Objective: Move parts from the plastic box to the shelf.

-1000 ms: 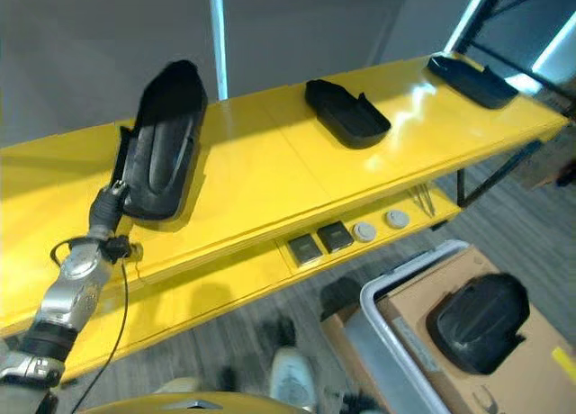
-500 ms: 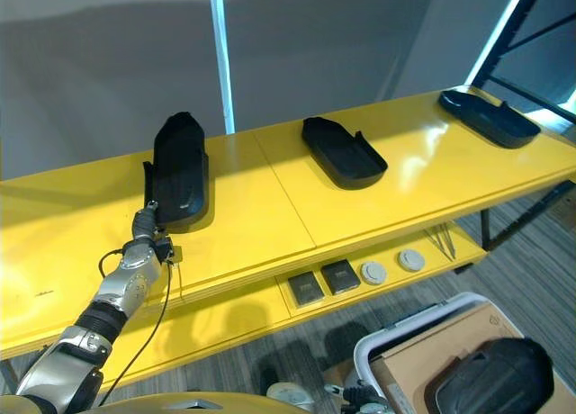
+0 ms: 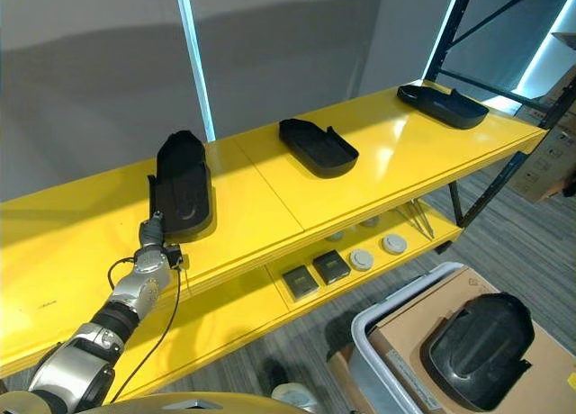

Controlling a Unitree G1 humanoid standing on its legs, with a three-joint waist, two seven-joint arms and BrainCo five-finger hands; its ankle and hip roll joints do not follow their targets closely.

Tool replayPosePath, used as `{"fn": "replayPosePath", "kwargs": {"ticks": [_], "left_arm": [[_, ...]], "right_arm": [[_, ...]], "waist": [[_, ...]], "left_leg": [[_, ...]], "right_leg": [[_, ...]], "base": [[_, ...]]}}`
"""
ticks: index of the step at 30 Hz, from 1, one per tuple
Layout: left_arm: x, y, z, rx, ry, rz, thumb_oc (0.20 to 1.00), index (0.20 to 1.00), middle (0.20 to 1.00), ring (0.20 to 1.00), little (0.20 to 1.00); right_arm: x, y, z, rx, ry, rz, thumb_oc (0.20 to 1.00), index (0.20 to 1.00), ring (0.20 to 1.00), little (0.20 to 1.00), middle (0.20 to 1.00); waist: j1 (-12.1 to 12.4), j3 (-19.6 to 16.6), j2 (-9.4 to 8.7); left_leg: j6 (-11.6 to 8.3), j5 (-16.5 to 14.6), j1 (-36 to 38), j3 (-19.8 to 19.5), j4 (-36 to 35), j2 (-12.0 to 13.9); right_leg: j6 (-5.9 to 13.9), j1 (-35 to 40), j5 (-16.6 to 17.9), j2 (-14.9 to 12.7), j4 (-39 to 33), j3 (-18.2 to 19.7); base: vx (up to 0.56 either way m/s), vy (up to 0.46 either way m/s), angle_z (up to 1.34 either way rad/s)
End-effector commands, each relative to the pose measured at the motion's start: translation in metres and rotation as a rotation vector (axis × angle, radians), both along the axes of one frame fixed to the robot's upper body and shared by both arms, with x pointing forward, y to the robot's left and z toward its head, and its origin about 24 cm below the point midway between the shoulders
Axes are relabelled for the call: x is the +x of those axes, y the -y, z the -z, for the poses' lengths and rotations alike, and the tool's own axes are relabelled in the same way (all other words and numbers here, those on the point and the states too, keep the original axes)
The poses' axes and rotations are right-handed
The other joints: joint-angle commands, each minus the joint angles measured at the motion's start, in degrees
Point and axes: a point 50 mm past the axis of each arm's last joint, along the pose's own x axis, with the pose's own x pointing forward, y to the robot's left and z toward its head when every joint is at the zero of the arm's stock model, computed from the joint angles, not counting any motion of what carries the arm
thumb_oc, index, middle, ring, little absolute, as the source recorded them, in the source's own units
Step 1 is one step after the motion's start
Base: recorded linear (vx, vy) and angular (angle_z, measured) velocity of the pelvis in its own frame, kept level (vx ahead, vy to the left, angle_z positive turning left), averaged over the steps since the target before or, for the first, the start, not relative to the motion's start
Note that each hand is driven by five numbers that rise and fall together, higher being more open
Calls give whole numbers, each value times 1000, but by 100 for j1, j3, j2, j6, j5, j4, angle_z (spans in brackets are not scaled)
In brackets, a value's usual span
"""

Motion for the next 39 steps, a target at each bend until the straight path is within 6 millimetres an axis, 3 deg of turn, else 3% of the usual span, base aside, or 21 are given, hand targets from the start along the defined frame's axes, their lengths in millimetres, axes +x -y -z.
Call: {"fn": "replayPosePath", "kwargs": {"ticks": [1, 2, 3, 4, 11, 19, 22, 26, 30, 33, 34, 36, 39], "left_arm": [[-26, 5, 38, -54, -184, -54, 200, 200, 200, 200, 200], [-26, 5, 39, -60, -186, -58, 200, 200, 200, 200, 200], [-26, 5, 40, -66, -186, -62, 300, 300, 300, 300, 300], [-27, 5, 42, -92, -196, -83, 1000, 1000, 1000, 1000, 1000], [-31, 2, 44, -156, -172, -187, 1000, 1000, 1000, 1000, 1000], [-15, -12, 15, -135, -7, -251, 1000, 1000, 1000, 1000, 1000], [-8, -19, -3, -103, 96, -258, 1000, 1000, 1000, 1000, 1000], [4, -39, -57, -3, 328, -261, 1000, 1000, 1000, 1000, 1000], [-3, -63, -111, 144, 562, -255, 1000, 1000, 1000, 1000, 1000], [-15, -70, -139, 208, 705, -175, 1000, 1000, 1000, 1000, 1000], [-15, -70, -138, 208, 703, -175, 1000, 1000, 1000, 1000, 1000], [-25, -64, -160, 230, 827, 43, 1000, 1000, 1000, 1000, 1000], [-35, -44, -168, 149, 859, 342, 1000, 1000, 1000, 1000, 1000]], "right_arm": [[10, 5, -2, -33, 22, -68, 1000, 1000, 1000, 1000, 1000], [11, 5, -2, -32, 23, -71, 1000, 1000, 1000, 1000, 1000], [12, 4, -2, -32, 27, -74, 1000, 1000, 1000, 1000, 1000], [14, 3, -2, -29, 31, -78, 1000, 1000, 1000, 1000, 1000], [18, 0, -2, -28, 32, -110, 1000, 1000, 1000, 1000, 1000], [19, 3, -3, -39, 34, -111, 1000, 1000, 1000, 1000, 1000], [21, 6, -5, -42, 37, -112, 1000, 1000, 1000, 1000, 1000], [21, 12, -7, -47, 43, -116, 1000, 1000, 1000, 1000, 1000], [20, 16, -8, -53, 48, -123, 1000, 1000, 1000, 1000, 1000], [19, 18, -9, -57, 56, -125, 1000, 1000, 1000, 1000, 1000], [18, 18, -9, -57, 55, -125, 1000, 1000, 1000, 1000, 1000], [20, 21, -10, -62, 65, -132, 1000, 1000, 1000, 1000, 1000], [25, 23, -13, -68, 85, -142, 1000, 1000, 1000, 1000, 1000]], "waist": [[-87, 258, -59], [-88, 253, -60], [-86, 250, -61], [-82, 245, -61], [-59, 227, -78], [62, 216, -72], [114, 232, -69], [244, 257, -80], [417, 297, -95], [542, 316, -113], [538, 312, -107], [649, 323, -115], [738, 349, -87]], "left_leg": [[139, 271, 165, -106, -7, 64], [138, 271, 172, -108, -11, 66], [135, 268, 177, -109, -11, 69], [129, 273, 176, -123, -11, 70], [113, 264, 214, -157, -11, 70], [122, 254, 237, -290, -11, 23], [122, 254, 241, -347, -11, 10], [131, 244, 241, -457, -11, -16], [142, 232, 229, -564, -11, -43], [144, 264, 182, -627, -11, -71], [141, 220, 208, -632, -11, -67], [143, 248, 170, -668, -11, -94], [136, 193, 179, -692, -11, -123]], "right_leg": [[219, 641, 172, -330, -374, 197], [219, 649, 170, -329, -376, 197], [220, 662, 166, -330, -385, 196], [221, 680, 163, -329, -399, 198], [214, 762, 138, -333, -427, 175], [212, 848, 130, -346, -454, 95], [209, 875, 125, -357, -456, 51], [204, 930, 102, -378, -465, -37], [189, 987, 77, -410, -477, -148], [184, 992, 100, -441, -483, -223], [191, 1020, 64, -437, -483, -227], [191, 1016, 96, -467, -483, -282], [226, 1047, 78, -499, -483, -330]], "base": [[0, 0, 0], [7, 0, -19], [5, 3, -27], [0, 5, 8], [6, 10, 3], [16, 33, 0], [10, 45, 7], [14, 62, 9], [5, 70, 12], [-13, 68, 9], [-31, 78, 24], [-19, 92, 18], [-4, 89, 10]]}}
